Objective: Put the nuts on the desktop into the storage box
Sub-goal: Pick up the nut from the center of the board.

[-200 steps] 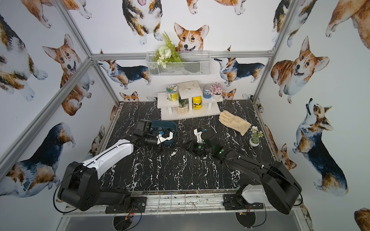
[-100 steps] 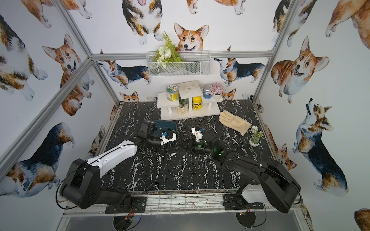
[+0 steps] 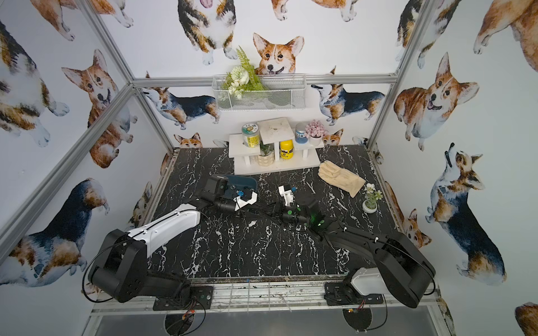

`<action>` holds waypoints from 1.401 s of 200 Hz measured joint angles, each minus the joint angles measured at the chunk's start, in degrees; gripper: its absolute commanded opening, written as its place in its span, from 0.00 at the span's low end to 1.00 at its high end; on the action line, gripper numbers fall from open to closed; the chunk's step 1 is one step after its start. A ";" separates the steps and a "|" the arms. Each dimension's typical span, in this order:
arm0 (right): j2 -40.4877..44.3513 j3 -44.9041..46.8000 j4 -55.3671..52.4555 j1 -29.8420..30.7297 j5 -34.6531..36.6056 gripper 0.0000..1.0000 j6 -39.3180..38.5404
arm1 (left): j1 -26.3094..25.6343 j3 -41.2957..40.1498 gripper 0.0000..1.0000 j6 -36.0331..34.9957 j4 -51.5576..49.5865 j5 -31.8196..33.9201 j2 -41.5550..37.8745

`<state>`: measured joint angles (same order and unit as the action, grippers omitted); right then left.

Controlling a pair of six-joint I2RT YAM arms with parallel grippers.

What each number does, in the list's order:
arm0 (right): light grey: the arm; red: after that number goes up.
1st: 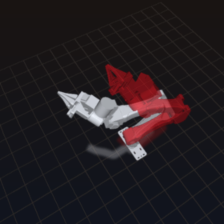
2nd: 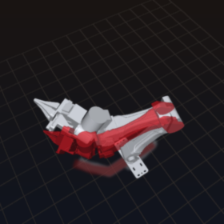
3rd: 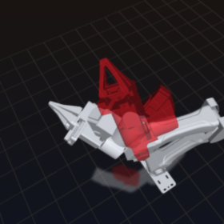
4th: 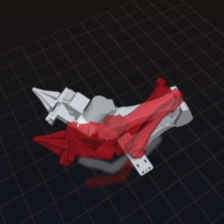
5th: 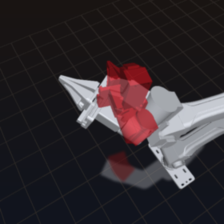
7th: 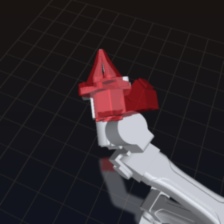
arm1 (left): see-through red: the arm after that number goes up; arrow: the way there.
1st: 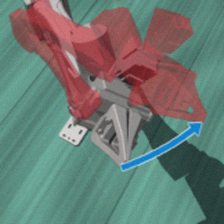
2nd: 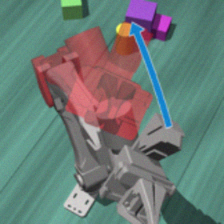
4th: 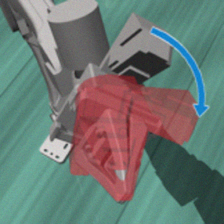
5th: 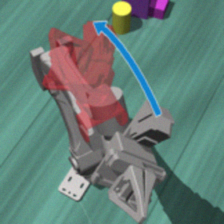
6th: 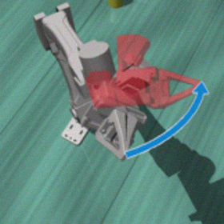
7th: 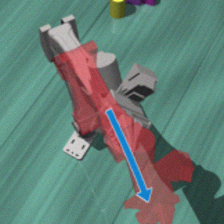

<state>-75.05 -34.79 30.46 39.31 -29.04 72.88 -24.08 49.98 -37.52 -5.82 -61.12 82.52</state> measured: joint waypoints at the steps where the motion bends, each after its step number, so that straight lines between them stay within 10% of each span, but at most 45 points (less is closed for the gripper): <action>1: 0.00 0.02 0.00 0.00 0.00 0.12 0.00 | -0.02 0.00 0.43 0.00 0.00 0.00 0.00; 104: -0.44 1.11 2.32 -0.04 0.61 0.12 1.70 | -0.13 0.79 0.15 0.44 -0.68 0.22 0.17; 183: 1.36 2.89 3.96 -0.07 2.14 0.74 1.51 | 0.63 4.09 0.14 0.31 -4.11 2.64 0.68; 280: 4.57 -5.33 -14.32 4.11 14.51 0.83 -14.67 | 8.50 14.62 0.14 -4.55 -18.43 12.55 3.93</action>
<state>-70.48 -40.12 16.14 43.42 -14.52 58.22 -15.57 64.60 -42.06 -24.25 -48.58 86.46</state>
